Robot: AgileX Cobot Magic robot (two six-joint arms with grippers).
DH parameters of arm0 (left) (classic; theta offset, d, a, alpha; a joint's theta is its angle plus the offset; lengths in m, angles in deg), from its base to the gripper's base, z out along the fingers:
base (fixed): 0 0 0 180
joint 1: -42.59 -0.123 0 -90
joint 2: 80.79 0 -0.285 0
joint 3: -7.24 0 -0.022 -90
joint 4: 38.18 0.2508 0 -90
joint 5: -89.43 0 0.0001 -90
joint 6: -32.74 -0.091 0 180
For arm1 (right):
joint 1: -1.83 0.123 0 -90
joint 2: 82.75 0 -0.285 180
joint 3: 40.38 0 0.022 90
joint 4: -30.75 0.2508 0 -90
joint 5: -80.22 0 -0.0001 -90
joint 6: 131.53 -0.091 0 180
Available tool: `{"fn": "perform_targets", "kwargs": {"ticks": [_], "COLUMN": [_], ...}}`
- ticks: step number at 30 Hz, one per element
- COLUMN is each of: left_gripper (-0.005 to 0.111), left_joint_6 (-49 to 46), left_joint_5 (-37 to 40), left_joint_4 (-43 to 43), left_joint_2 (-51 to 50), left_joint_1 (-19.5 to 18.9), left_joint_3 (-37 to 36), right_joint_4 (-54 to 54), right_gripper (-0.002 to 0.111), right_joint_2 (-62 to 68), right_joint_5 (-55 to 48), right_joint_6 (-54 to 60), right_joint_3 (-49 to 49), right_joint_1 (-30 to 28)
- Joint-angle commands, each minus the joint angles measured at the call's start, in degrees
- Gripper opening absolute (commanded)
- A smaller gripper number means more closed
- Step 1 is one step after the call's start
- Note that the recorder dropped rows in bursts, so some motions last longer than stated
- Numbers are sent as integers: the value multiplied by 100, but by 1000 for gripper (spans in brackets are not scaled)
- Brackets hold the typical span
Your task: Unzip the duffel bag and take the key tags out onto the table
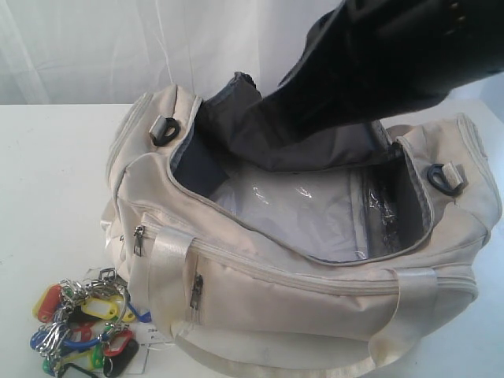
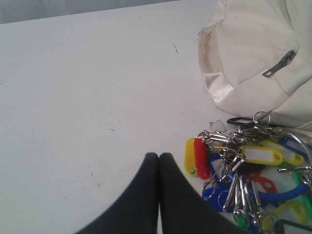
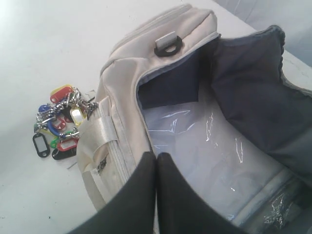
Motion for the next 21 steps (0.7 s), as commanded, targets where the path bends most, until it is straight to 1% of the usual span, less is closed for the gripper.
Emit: {"fn": "perform_targets", "kwargs": {"ticks": [1, 4, 8, 9, 12, 17, 20, 21], "left_gripper": [0, 0, 0, 0, 0, 0, 0, 0], "left_joint_6": [56, 56, 56, 56, 56, 56, 56, 56], "left_joint_5": [-31, -31, -31, -31, -31, -31, -31, -31], "left_joint_4": [-48, -48, -48, -48, -48, -48, -48, -48], "left_joint_2": [29, 29, 29, 29, 29, 29, 29, 29], "left_joint_1": [-22, -22, -22, -22, -22, -22, -22, -22], "left_joint_3": [-23, -23, -23, -23, -23, -23, -23, -23], "right_joint_4": [76, 158, 142, 142, 59, 7, 7, 7], "right_gripper": [0, 0, 0, 0, 0, 0, 0, 0], "right_joint_2": [-681, -1229, -2070, -2334, -2902, -3626, -3924, -4046], "right_joint_5": [49, 49, 49, 49, 49, 49, 49, 49], "right_joint_6": [-8, -8, -8, -8, -8, -8, -8, -8], "right_joint_3": [-22, -22, -22, -22, -22, -22, -22, -22], "right_joint_1": [-214, -678, -1595, -1902, -2518, -3207, -3724, -4009]}}
